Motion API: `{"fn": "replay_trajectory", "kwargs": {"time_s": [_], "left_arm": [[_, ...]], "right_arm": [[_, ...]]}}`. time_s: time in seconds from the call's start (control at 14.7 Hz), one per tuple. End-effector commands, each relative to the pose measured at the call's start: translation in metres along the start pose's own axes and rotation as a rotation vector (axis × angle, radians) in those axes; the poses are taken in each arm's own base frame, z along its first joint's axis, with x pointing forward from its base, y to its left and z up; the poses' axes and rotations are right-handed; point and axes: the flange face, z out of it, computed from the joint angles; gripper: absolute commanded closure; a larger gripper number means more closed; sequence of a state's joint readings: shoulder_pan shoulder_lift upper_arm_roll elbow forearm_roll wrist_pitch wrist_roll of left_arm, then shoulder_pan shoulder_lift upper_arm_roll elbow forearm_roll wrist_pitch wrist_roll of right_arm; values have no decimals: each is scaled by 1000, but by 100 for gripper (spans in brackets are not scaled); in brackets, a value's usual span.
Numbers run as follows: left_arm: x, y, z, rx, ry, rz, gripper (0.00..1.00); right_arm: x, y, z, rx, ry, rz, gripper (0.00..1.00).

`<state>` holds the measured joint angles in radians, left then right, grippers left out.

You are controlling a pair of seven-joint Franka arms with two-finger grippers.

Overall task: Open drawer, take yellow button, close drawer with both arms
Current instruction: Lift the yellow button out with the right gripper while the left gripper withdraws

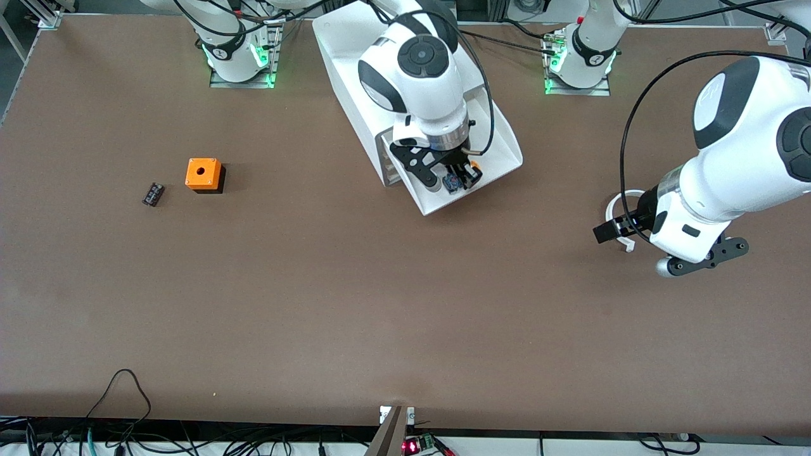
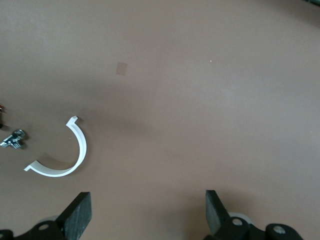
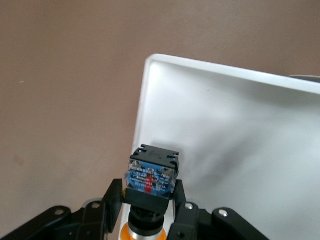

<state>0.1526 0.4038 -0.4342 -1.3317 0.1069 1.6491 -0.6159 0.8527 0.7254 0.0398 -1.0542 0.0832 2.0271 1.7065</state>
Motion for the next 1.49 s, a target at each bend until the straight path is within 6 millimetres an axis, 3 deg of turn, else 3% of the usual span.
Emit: {"fn": "replay_trajectory", "kwargs": {"time_s": [0.0, 0.2, 0.48, 0.75, 1.02, 1.22, 1.43], "left_arm": [[-13, 5, 11, 6, 42, -13, 0], [-28, 11, 48, -1, 80, -10, 0], [-75, 54, 106, -41, 87, -82, 0], [-124, 91, 144, -51, 54, -141, 0], [-187, 129, 163, -28, 15, -189, 0], [-216, 145, 169, -11, -1, -149, 0], [-258, 166, 175, -7, -29, -124, 0]], "right_arm": [[18, -10, -27, 18, -41, -54, 100], [58, -16, -32, 28, -41, -170, 100], [134, -19, -39, 48, -68, -257, 100], [216, -12, -46, 40, -63, -350, 100], [291, 14, -37, -50, -83, -465, 100], [330, 34, -23, -123, -82, -587, 100], [387, 66, -5, -189, -90, -668, 100]]}}
